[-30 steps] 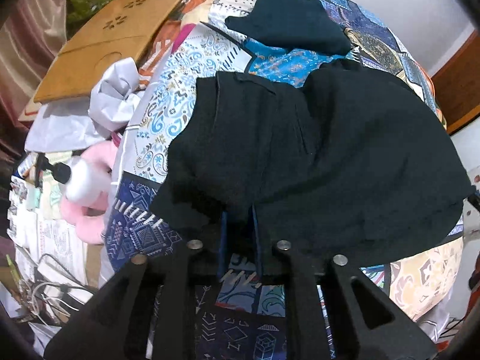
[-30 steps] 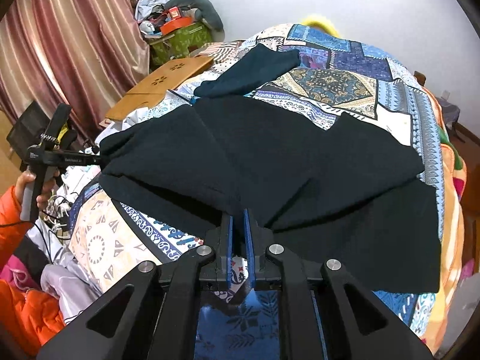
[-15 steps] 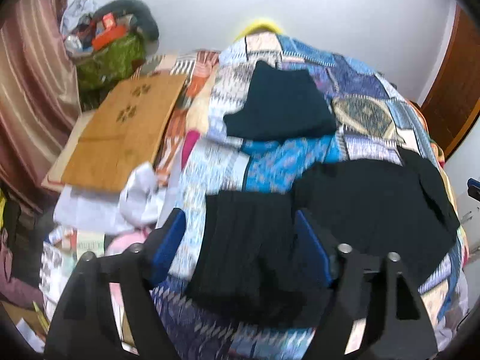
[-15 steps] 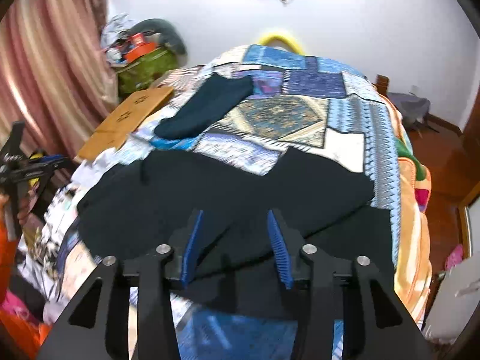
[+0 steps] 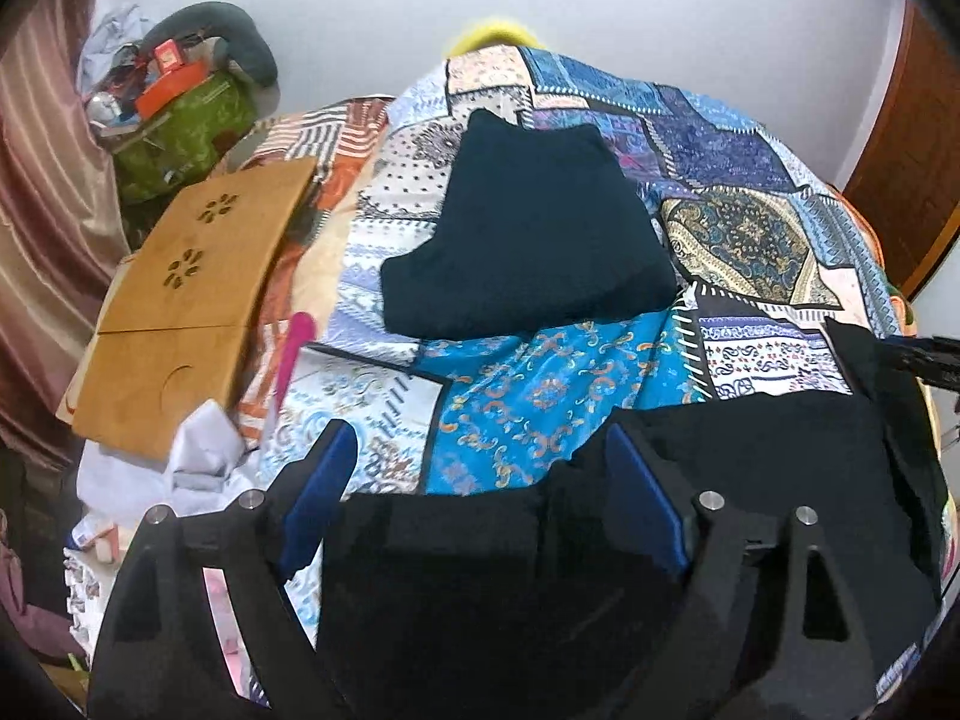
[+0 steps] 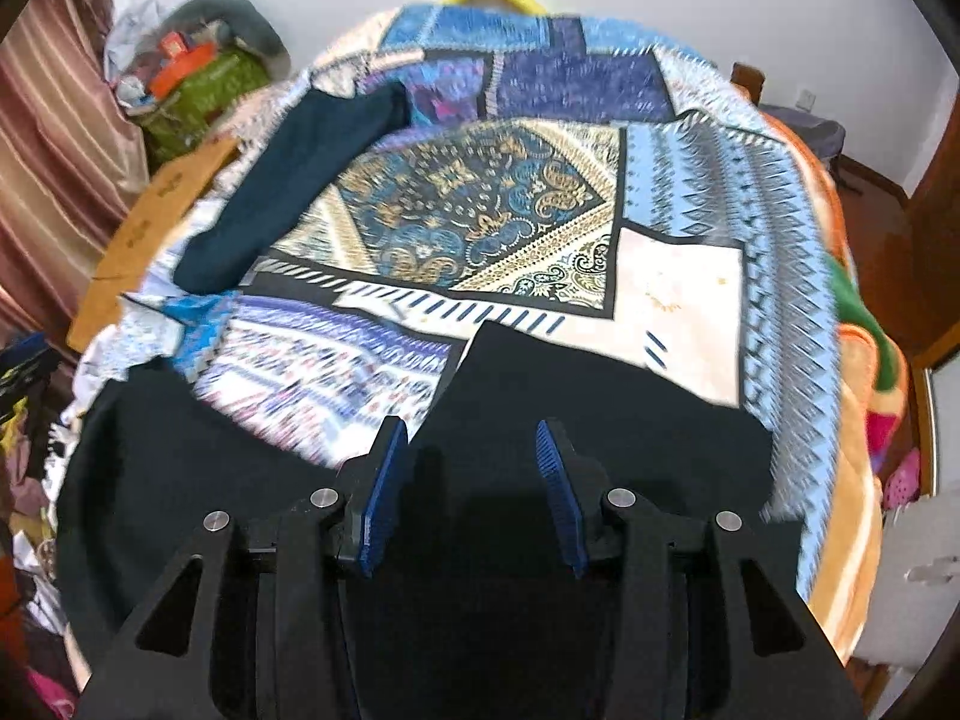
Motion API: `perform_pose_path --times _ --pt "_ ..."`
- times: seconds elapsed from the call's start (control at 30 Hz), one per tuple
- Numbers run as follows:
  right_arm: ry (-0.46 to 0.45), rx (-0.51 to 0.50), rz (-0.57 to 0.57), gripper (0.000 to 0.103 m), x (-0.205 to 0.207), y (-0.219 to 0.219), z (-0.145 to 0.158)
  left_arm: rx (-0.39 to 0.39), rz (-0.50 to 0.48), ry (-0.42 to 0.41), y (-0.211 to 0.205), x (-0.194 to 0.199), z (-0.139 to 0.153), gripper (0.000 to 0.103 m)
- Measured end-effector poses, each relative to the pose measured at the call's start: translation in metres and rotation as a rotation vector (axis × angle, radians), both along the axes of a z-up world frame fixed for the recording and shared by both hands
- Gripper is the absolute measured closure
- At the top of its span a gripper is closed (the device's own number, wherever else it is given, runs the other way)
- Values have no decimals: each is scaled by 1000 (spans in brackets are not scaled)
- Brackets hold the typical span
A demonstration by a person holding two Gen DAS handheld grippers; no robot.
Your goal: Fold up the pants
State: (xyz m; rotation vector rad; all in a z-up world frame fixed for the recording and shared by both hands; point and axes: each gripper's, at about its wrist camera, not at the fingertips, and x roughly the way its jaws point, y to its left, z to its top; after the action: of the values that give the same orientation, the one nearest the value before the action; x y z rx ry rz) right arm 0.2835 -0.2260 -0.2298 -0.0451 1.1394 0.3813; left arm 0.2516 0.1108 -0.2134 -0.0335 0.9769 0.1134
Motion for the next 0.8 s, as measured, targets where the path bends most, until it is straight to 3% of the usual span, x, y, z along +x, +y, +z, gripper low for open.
perform_pose_path --times 0.13,0.27,0.43,0.5,0.63,0.8 --pt "29 -30 -5 62 25 6 -24 -14 -20 41 -6 17 -20 18" --pt "-7 -37 4 62 30 8 -35 -35 -30 76 -9 26 -37 18" --pt "-49 -90 4 88 30 12 -40 -16 -40 96 -16 28 -47 18" --pt "-49 -78 0 91 31 7 -38 -26 -45 97 -19 27 -47 18" --pt "-65 -61 -9 93 26 -1 -26 -17 -70 95 -29 22 -39 18" --pt "-176 13 -55 93 1 -37 30 -20 -119 99 -52 14 -22 14"
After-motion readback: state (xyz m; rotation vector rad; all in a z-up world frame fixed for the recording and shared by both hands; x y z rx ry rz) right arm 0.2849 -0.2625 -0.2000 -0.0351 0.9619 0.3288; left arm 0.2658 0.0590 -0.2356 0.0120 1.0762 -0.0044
